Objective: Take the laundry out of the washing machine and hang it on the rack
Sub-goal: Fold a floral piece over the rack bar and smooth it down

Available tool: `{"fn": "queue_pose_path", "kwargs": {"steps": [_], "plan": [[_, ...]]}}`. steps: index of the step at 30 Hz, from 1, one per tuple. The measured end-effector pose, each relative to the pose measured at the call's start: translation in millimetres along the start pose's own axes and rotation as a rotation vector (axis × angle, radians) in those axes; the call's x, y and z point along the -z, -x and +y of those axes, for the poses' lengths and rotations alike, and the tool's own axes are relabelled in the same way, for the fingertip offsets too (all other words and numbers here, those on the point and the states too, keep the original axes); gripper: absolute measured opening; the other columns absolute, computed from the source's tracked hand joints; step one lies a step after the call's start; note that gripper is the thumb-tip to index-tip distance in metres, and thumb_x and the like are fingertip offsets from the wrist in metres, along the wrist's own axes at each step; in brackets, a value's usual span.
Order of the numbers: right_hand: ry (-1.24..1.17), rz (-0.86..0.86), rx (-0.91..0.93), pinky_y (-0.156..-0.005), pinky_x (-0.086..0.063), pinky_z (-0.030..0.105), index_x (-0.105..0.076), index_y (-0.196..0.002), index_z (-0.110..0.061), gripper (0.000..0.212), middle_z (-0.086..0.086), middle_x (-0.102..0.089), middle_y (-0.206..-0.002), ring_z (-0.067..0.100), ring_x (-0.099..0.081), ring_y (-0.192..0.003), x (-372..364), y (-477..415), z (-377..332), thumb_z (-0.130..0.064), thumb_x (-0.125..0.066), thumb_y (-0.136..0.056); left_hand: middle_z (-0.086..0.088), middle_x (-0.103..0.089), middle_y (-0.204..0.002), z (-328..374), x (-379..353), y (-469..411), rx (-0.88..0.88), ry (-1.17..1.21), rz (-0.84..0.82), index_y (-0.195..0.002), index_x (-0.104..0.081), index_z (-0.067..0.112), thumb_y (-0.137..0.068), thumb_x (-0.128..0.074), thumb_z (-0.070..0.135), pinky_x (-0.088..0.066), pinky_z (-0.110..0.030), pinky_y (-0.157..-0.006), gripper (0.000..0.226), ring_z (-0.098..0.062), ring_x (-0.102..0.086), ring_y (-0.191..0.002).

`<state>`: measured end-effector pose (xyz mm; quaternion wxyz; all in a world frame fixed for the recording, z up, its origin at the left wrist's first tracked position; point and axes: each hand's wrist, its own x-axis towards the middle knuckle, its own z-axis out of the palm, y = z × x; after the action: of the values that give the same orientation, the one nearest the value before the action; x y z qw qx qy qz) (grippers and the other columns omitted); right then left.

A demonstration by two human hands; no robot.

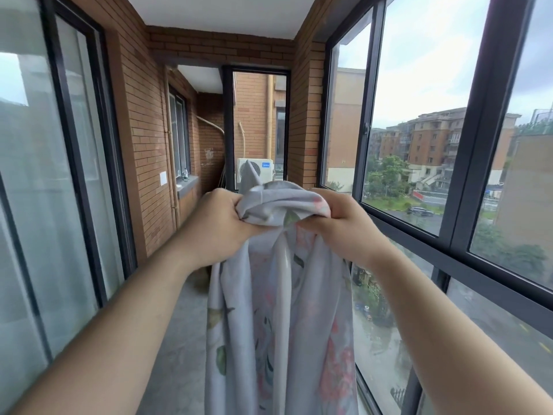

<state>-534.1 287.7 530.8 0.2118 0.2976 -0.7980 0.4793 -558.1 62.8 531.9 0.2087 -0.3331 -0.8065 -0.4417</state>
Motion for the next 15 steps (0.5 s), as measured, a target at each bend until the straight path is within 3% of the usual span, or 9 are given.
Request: {"fn": "queue_pose_path", "kwargs": {"steps": [3,5,8,12,15], "plan": [[-0.023,0.016,-0.033,-0.078,-0.043,0.037,-0.073,-0.105,-0.012,0.024,0.021,-0.070,-0.103,0.016,-0.059,-0.087,5,-11,-1,-0.006,-0.065,-0.084,-0.004,-0.071,-0.081,3,2,-12,0.033,0.056,0.007,-0.086,-0.077,0.007,-0.076,-0.084,0.034,-0.048,-0.036,-0.066,0.030,-0.012,-0.056,-0.074],[-0.067,0.027,-0.070,-0.083,-0.047,0.040,-0.073,-0.107,-0.012,0.029,0.021,-0.071,-0.107,0.022,-0.064,-0.093,5,-17,0,-0.013,-0.065,-0.080,-0.004,-0.077,-0.092,4,1,-19,0.060,0.121,0.020,-0.089,-0.079,0.017,-0.078,-0.083,0.024,-0.054,-0.038,-0.076,0.014,-0.011,-0.067,-0.084],[-0.214,0.007,-0.173,-0.100,-0.051,0.053,-0.075,-0.108,-0.016,0.029,0.015,-0.074,-0.109,0.032,-0.069,-0.108,5,-26,3,-0.013,-0.067,-0.080,-0.003,-0.077,-0.100,-2,-1,-28,0.087,0.244,-0.028,-0.101,-0.077,0.014,-0.083,-0.078,0.015,-0.054,-0.033,-0.091,0.019,-0.012,-0.070,-0.099],[-0.379,-0.026,-0.299,-0.095,-0.053,0.059,-0.077,-0.106,-0.019,0.027,0.012,-0.076,-0.108,0.032,-0.072,-0.102,7,-36,9,-0.014,-0.069,-0.080,-0.011,-0.073,-0.114,-13,-6,-37,0.145,0.440,-0.094,-0.117,-0.070,0.004,-0.090,-0.070,0.010,-0.049,-0.039,-0.103,0.028,-0.022,-0.066,-0.113],[-0.486,-0.062,-0.337,-0.090,-0.057,0.054,-0.076,-0.108,-0.017,0.027,0.016,-0.074,-0.111,0.035,-0.072,-0.103,7,-40,14,-0.014,-0.069,-0.082,-0.012,-0.072,-0.114,-20,-8,-42,0.221,0.542,-0.124,-0.115,-0.070,0.007,-0.092,-0.066,0.009,-0.050,-0.037,-0.100,0.024,-0.023,-0.067,-0.111]]}}
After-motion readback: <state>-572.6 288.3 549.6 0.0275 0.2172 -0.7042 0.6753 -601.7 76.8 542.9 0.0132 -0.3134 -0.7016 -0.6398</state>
